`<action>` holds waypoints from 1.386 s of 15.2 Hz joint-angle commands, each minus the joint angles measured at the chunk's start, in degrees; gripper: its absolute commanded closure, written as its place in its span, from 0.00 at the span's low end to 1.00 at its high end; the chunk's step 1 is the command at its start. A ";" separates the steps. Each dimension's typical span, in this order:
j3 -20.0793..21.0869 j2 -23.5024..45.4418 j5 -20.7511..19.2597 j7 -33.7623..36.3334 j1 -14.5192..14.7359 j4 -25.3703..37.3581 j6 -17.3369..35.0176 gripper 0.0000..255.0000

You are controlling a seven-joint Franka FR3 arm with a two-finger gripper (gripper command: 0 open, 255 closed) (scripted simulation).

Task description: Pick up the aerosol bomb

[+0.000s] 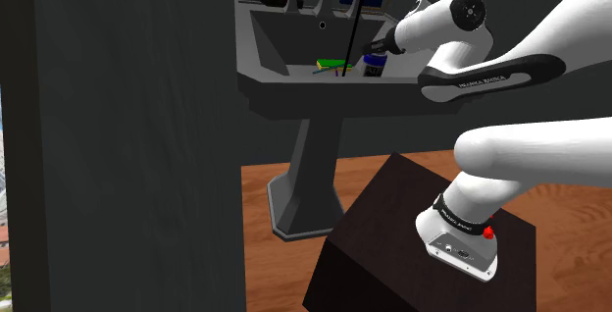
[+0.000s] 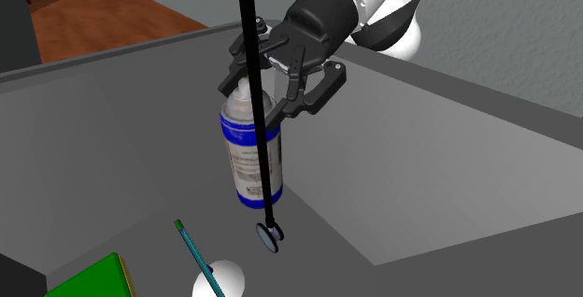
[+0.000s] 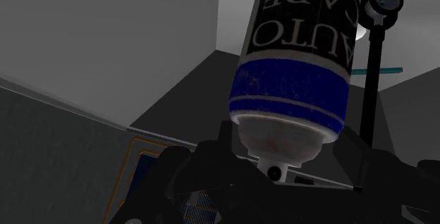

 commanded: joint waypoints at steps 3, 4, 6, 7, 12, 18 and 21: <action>0.11 0.20 0.01 0.06 -0.15 -0.07 0.04 1.00; 0.24 0.22 0.03 0.14 -0.18 -0.04 0.04 1.00; 0.25 0.17 0.05 0.17 -0.13 -0.06 0.00 1.00; 0.09 0.21 -0.07 0.09 -0.18 -0.08 0.09 1.00; -4.77 -1.11 1.35 -3.05 5.64 2.19 -5.72 1.00; -8.56 -2.54 3.44 -6.56 10.68 5.34 -11.85 1.00; -9.89 -3.09 4.49 -8.15 12.62 7.08 -14.64 1.00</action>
